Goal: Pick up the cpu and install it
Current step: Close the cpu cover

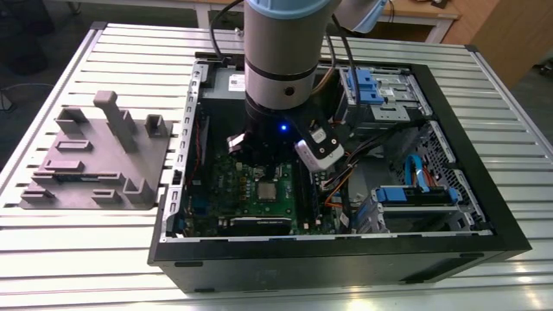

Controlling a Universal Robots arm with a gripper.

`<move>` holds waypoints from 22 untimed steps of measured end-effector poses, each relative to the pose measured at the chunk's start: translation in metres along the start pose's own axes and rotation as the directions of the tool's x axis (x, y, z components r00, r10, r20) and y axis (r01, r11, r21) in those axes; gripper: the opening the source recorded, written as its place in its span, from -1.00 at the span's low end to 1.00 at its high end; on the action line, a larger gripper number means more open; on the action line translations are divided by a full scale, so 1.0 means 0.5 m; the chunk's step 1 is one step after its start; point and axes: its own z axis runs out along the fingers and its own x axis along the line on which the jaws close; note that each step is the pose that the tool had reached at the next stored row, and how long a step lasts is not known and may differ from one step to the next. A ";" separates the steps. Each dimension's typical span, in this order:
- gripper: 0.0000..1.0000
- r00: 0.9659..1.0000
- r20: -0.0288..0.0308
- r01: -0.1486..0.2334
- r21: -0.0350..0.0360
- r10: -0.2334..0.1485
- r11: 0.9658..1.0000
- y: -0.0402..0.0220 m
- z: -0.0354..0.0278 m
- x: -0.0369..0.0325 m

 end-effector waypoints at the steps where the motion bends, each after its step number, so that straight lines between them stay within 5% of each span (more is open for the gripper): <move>1: -0.80 1.000 0.000 0.001 0.000 -0.001 1.000 0.000 0.000 0.000; 15: -0.80 0.999 0.000 0.035 0.000 -0.035 0.999 0.000 0.000 0.000; 18: -0.80 0.996 0.000 0.088 -0.001 -0.088 0.996 0.000 0.000 0.000; 22: -0.80 0.987 -0.001 0.159 -0.001 -0.159 0.987 0.000 0.000 0.000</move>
